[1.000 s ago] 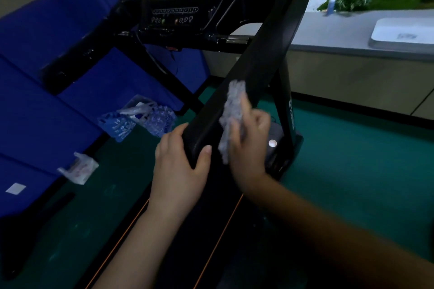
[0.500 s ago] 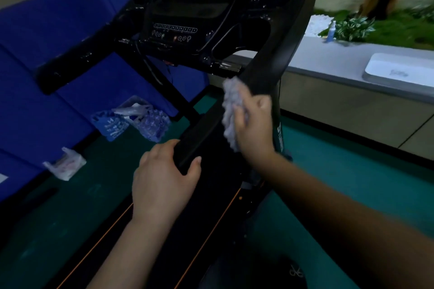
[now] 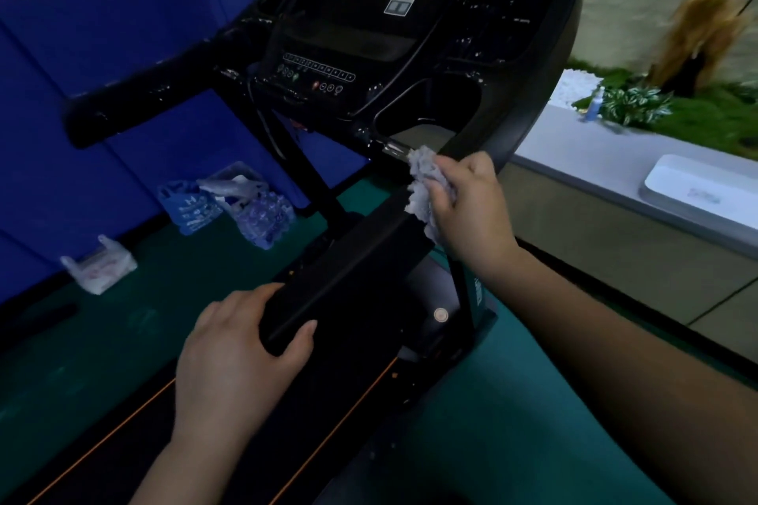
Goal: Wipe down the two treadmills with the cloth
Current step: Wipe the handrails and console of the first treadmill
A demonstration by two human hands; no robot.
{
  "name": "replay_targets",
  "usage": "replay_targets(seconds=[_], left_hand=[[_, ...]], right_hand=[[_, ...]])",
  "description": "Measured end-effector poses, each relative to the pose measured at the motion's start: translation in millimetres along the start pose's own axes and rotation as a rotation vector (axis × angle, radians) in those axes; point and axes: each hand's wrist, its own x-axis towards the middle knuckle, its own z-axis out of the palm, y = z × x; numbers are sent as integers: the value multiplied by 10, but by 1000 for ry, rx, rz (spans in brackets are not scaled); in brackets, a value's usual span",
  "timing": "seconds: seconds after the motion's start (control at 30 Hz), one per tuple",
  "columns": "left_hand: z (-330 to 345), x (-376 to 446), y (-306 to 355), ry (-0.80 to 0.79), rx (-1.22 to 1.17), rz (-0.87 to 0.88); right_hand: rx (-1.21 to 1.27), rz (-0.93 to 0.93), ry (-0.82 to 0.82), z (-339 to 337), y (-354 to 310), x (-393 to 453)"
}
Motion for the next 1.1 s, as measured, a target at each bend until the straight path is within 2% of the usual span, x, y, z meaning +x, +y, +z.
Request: replay_targets(seconds=[0.07, 0.13, 0.23, 0.33, 0.4, 0.5, 0.57, 0.77, 0.97, 1.1], left_hand=[[6, 11, -3, 5, 2, 5], [20, 14, -20, 6, 8, 10], [25, 4, -26, 18, -6, -2], [37, 6, -27, 16, -2, -11], [44, 7, -32, 24, 2, -12], [42, 3, -31, 33, 0, -11], [37, 4, -26, 22, 2, -4], [6, 3, -85, -32, -31, 33], [-23, 88, -246, -113, -187, 145], [-5, 154, -487, -218, -392, 237]], right_hand=[[-57, -90, -47, -53, 65, 146], [-133, -100, -63, -130, 250, 522], [-224, 38, -2, -280, 565, 1029], [-220, 121, 11, -318, 583, 1049], [-195, 53, -57, -224, 398, 777], [-176, -170, -181, -144, 123, 332], [-210, -216, -219, -177, 118, 411], [-334, 16, -104, -179, 279, 829], [-258, 61, -84, -65, -283, 45], [-210, 138, -38, 74, -752, -457]])
